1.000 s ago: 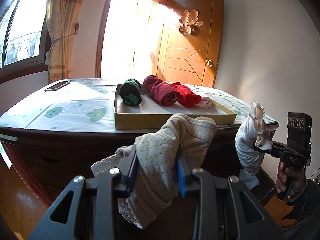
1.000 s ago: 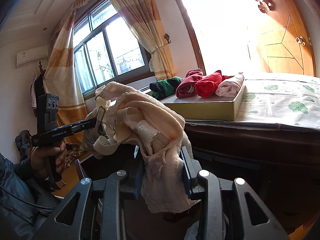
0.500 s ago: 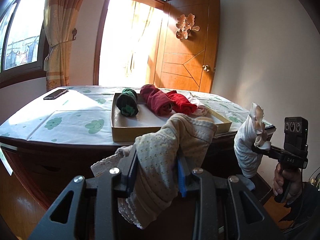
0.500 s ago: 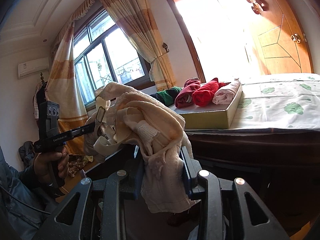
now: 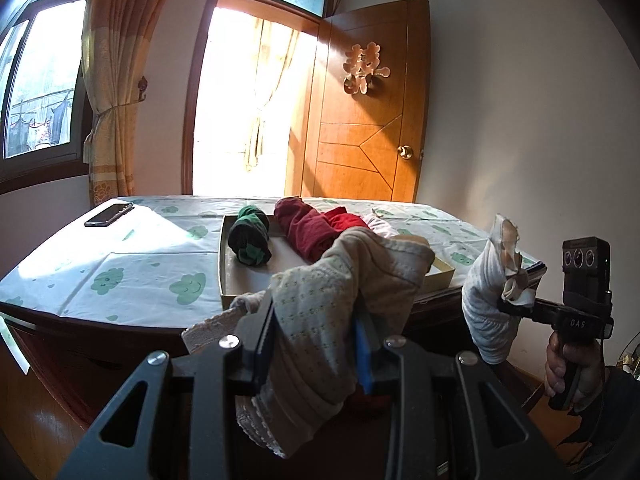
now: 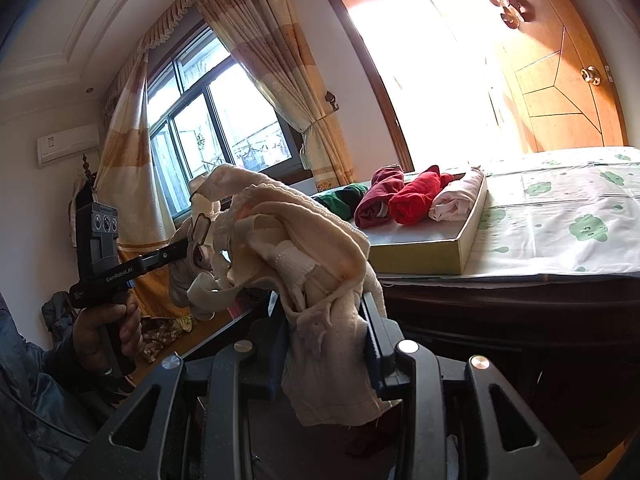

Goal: Take underwear out of drawer
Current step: 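Carry the cream and dotted beige underwear over the cardboard tray with both tools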

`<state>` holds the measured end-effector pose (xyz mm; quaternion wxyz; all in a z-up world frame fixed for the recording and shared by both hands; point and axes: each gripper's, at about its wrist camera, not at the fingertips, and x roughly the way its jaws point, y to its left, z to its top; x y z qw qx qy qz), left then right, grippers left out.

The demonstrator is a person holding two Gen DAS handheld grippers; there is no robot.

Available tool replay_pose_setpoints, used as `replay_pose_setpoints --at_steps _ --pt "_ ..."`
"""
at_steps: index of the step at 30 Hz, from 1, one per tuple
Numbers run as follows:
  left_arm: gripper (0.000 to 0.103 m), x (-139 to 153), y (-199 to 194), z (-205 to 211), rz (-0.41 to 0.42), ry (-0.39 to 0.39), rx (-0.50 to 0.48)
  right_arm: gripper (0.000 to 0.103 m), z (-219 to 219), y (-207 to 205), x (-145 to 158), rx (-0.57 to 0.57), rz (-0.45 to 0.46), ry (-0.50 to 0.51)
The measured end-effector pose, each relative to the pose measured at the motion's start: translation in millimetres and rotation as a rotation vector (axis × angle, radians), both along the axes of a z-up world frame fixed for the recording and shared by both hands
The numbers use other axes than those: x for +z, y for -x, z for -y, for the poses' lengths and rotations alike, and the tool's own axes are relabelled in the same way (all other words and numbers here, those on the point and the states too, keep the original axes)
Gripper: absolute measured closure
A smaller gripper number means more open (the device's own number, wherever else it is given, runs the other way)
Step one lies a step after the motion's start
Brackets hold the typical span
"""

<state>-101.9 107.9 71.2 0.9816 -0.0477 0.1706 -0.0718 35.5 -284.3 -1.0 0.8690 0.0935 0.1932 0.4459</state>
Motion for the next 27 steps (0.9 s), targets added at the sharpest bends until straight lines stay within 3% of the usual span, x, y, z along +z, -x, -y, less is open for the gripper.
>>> replay_pose_setpoints --at_steps 8,27 --pt "0.071 16.6 -13.0 -1.0 0.011 0.007 -0.015 0.067 -5.2 -7.2 26.0 -0.006 -0.013 -0.008" --pt "0.071 43.7 -54.3 3.1 0.015 -0.025 -0.031 0.067 -12.7 -36.7 56.7 -0.036 -0.073 -0.033"
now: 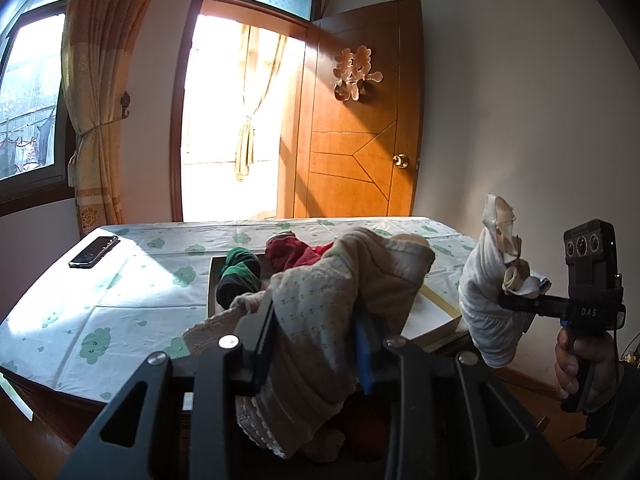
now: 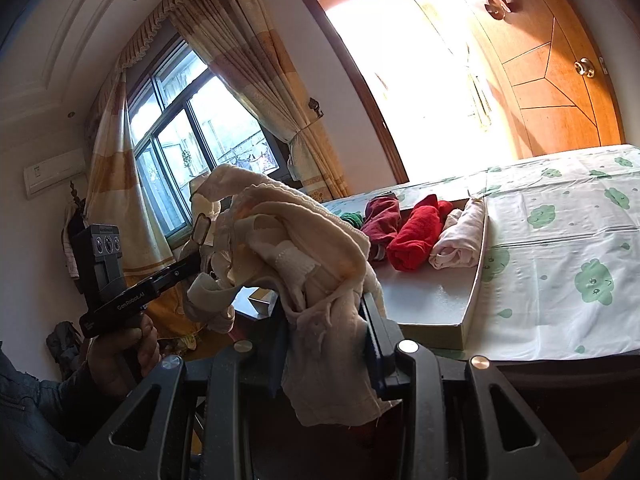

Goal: Take underwear out of drawer
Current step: 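Carry the cream and dotted beige underwear over the cardboard tray with both tools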

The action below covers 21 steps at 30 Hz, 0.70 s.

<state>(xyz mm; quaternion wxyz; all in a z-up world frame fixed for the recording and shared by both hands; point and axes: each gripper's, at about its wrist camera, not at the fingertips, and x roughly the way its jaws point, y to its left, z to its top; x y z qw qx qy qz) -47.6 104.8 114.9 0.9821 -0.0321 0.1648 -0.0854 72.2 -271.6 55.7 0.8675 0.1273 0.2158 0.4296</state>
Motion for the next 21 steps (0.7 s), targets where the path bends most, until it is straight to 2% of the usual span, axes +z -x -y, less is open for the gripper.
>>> replay_pose_setpoints --at_steps 12,21 --pt "0.071 7.5 -31.8 -5.8 -0.039 0.005 0.0 0.067 -5.7 -21.1 9.4 0.0 -0.036 -0.003" --pt "0.071 21.0 -60.1 -12.3 -0.063 0.051 0.001 0.067 -13.8 -41.1 25.2 -0.023 -0.049 0.028"
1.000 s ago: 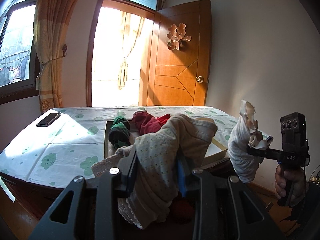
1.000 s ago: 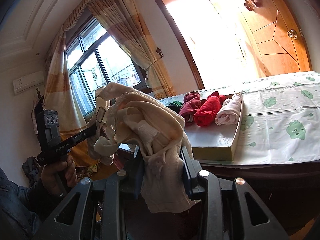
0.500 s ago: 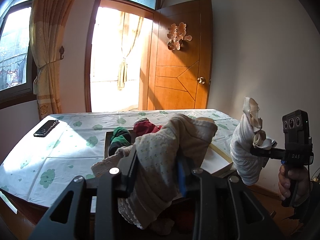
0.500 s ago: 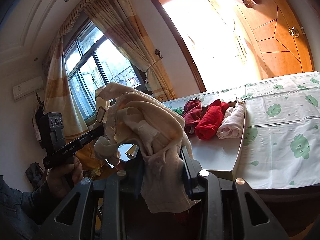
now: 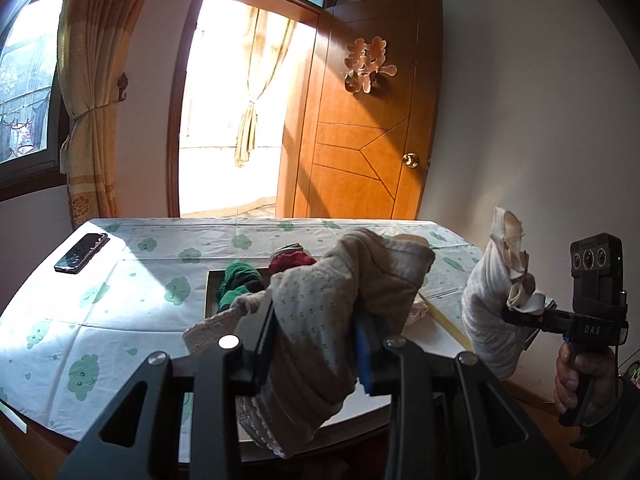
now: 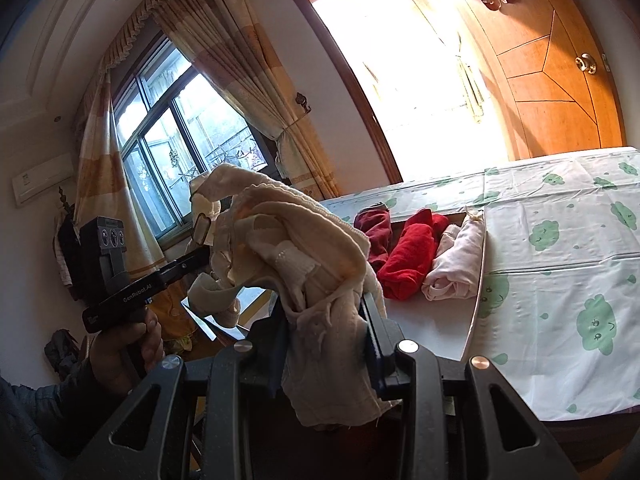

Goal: Take underwear out of drawer
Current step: 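Carry the cream and dotted beige underwear over the cardboard tray with both tools, then lower both underwear into the tray beside the socks and open both tools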

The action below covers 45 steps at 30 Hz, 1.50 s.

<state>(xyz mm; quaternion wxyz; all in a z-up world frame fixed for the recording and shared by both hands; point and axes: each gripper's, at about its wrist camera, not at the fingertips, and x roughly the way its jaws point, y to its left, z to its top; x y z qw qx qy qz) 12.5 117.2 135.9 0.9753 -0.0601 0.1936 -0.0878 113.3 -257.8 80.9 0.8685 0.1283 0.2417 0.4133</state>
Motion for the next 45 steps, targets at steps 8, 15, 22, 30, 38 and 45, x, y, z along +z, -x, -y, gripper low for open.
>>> replay_pose_setpoints --at_steps 8,15,22,30,38,45 --pt "0.071 5.6 -26.1 -3.9 -0.021 0.016 0.018 0.067 -5.5 -16.9 8.8 -0.007 -0.017 0.019" --pt "0.071 7.3 -53.4 -7.8 -0.051 0.035 0.036 0.067 -6.2 -31.8 14.0 -0.015 -0.045 0.021" --pt "0.071 4.0 -80.9 -12.5 -0.097 0.068 0.046 0.067 -6.3 -55.3 18.6 -0.031 -0.092 0.018" --pt "0.071 -1.2 -105.8 -17.2 -0.144 0.097 0.064 0.067 -8.1 -88.3 16.0 -0.056 -0.178 0.006" --pt "0.071 -3.5 -125.4 -22.7 -0.176 0.123 0.085 0.067 -14.6 -115.2 7.7 -0.084 -0.259 0.018" --pt "0.071 -9.3 -149.2 -33.7 -0.232 0.198 0.116 0.067 -19.4 -138.7 6.9 -0.12 -0.317 0.042"
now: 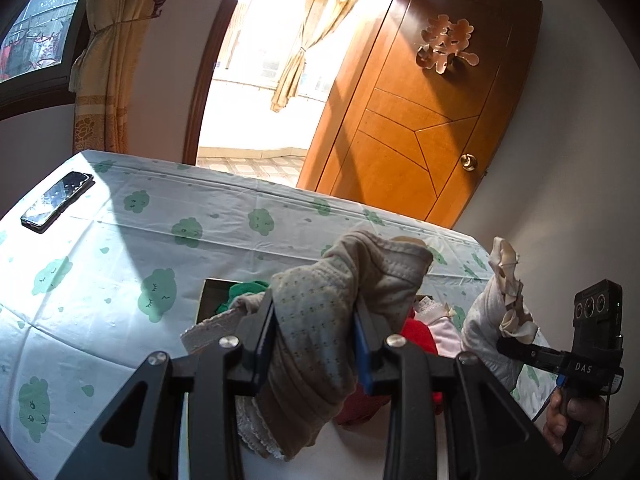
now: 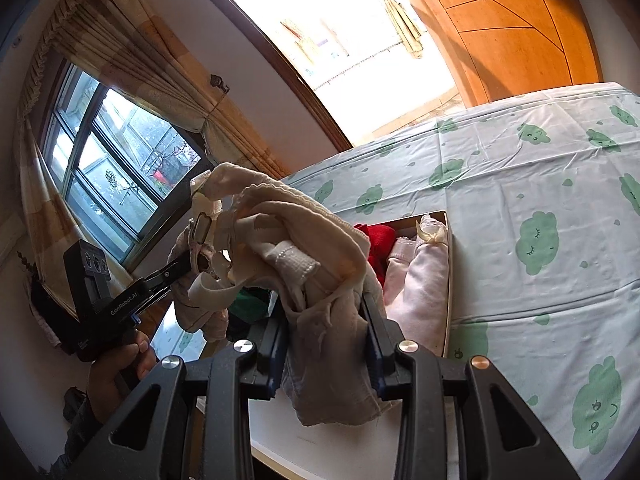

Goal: Take underwear out of drawer
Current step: 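Lower both underwear into the tray beside the socks and open both tools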

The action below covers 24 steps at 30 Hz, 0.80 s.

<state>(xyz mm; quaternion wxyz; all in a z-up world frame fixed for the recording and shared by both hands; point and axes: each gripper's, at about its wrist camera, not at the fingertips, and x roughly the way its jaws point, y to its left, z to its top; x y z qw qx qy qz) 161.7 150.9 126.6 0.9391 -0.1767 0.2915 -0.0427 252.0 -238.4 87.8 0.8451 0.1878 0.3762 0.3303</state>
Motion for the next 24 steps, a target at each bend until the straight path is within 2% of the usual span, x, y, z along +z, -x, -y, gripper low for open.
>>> replay_pose_setpoints --at_steps 10,24 --pt "0.071 -7.2 -23.7 8.1 -0.042 0.002 0.023 0.066 -8.7 -29.6 -9.0 -0.057 -0.081 0.042" --pt "0.07 -31.7 -45.6 16.3 -0.085 -0.017 0.063 0.063 -20.2 -47.9 -20.6 -0.133 -0.093 0.134"
